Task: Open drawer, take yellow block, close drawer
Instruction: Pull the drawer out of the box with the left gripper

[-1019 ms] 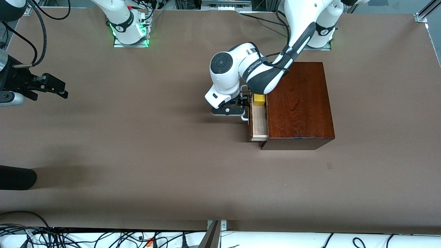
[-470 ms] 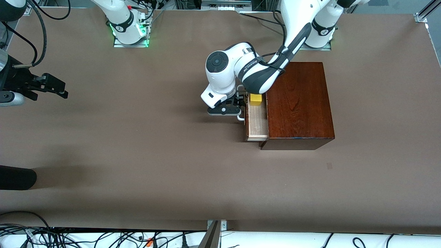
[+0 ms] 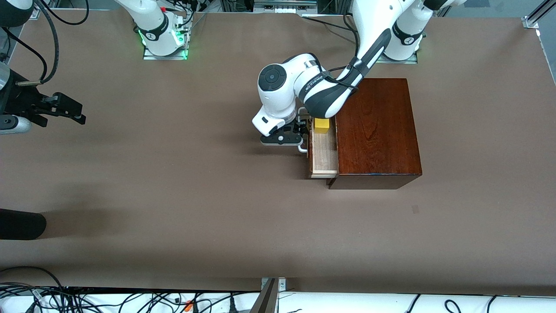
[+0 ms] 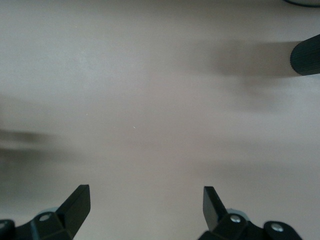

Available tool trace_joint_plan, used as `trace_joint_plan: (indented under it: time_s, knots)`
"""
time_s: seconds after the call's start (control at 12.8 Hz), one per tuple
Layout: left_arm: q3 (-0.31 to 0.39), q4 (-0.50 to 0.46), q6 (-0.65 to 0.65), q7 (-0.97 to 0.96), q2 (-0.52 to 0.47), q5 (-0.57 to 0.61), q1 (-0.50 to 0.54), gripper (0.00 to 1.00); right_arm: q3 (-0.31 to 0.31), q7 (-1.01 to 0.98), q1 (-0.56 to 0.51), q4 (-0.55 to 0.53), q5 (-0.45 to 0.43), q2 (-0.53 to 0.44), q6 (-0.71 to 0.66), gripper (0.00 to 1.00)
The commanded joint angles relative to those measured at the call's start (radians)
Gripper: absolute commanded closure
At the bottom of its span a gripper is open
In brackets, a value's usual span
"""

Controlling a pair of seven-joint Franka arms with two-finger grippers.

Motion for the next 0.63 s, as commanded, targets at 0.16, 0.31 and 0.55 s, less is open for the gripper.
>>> trace_joint_plan:
  time_s: [0.16,0.31,0.55]
  knots:
    - [-0.032,0.071,0.078,-0.045,0.092,-0.055,-0.026,0.0,0.005,0.001,-0.006,-0.01,-0.001,-0.009,0.009,0.0]
    - [-0.033,0.129,-0.005,-0.043,0.092,-0.045,-0.03,0.0,0.005,0.001,-0.006,-0.01,-0.001,-0.009,0.009,0.0]
    - [-0.032,0.166,-0.094,-0.039,0.09,-0.047,-0.053,0.0,0.005,0.001,-0.005,-0.01,-0.001,-0.009,0.007,0.0]
